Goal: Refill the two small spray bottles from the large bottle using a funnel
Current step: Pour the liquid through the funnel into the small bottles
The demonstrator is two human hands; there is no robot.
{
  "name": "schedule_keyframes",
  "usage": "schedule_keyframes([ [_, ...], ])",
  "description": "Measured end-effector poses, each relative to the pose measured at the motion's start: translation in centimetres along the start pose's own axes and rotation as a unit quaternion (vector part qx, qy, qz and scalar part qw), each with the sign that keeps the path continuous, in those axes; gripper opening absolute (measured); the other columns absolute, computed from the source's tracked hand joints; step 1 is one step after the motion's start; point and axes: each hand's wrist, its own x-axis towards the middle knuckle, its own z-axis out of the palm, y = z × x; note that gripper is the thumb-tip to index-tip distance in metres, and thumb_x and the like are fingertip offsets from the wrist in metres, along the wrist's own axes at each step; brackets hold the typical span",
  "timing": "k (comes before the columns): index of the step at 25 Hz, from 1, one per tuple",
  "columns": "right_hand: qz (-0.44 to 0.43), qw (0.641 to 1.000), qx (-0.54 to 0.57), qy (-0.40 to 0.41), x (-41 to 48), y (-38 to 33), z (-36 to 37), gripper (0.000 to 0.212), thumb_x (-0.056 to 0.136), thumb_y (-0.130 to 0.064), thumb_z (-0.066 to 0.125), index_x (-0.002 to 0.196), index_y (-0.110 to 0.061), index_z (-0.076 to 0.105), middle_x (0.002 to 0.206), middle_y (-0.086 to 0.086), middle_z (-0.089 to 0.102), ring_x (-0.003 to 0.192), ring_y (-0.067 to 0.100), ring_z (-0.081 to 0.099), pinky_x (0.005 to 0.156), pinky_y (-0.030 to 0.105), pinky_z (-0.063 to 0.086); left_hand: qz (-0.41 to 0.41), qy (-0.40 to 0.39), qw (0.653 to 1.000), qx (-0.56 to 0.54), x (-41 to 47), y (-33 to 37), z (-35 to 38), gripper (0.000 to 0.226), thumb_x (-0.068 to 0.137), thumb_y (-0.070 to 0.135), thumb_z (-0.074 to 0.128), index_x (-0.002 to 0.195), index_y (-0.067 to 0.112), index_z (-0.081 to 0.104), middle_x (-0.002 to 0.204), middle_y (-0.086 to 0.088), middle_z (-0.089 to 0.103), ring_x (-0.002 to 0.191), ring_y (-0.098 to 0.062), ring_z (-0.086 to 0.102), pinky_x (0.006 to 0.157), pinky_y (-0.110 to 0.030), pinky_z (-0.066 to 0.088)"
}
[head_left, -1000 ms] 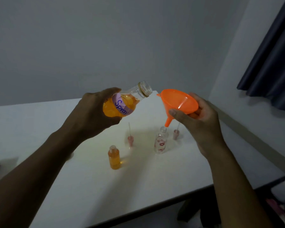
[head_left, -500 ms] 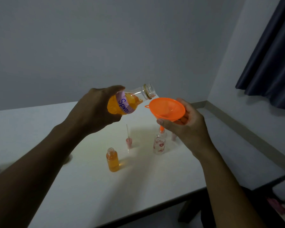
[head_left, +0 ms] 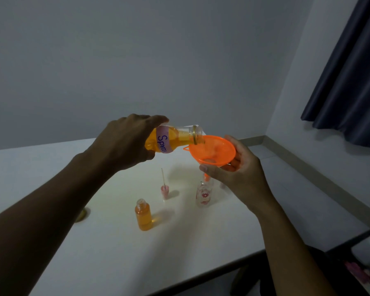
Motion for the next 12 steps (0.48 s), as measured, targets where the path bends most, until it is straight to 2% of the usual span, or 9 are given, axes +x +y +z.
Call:
schedule_keyframes([
  [3, 0.001, 1.000, -0.001, -0.002, -0.12, -0.16, -0.13, 0.096, 0.063, -0.038, 0.090, 0.146, -0.028, 0.043, 0.137, -0.006, 0.057, 0.120, 0.014, 0.061, 0.091, 0.031, 0.059, 0.008, -0.002, 1.000, 0.006, 0.05, 0.12, -0.16, 0.081, 0.069, 0.017, 0.083, 0.140, 0.021, 0.044, 0.126, -0.008, 0.064, 0.103, -0.034, 0.065, 0.078, -0.042, 0.054],
  [8, 0.000, 1.000, -0.009, -0.005, -0.13, -0.30, -0.20, 0.094, 0.065, -0.040, 0.089, 0.145, -0.029, 0.042, 0.138, -0.006, 0.056, 0.121, 0.017, 0.060, 0.093, 0.037, 0.058, 0.013, -0.004, 1.000, 0.010, 0.31, 0.20, -0.50, 0.081, 0.069, 0.018, 0.082, 0.141, 0.021, 0.044, 0.127, -0.008, 0.063, 0.104, -0.034, 0.064, 0.081, -0.044, 0.054],
  [12, -0.001, 1.000, -0.013, -0.011, -0.14, -0.32, -0.24, 0.095, 0.063, -0.045, 0.086, 0.145, -0.030, 0.042, 0.138, -0.007, 0.055, 0.121, 0.017, 0.059, 0.091, 0.034, 0.059, 0.010, 0.003, 1.000, 0.011, 0.26, 0.45, -0.59, 0.081, 0.069, 0.017, 0.082, 0.140, 0.021, 0.044, 0.127, -0.008, 0.063, 0.103, -0.034, 0.065, 0.080, -0.043, 0.054],
])
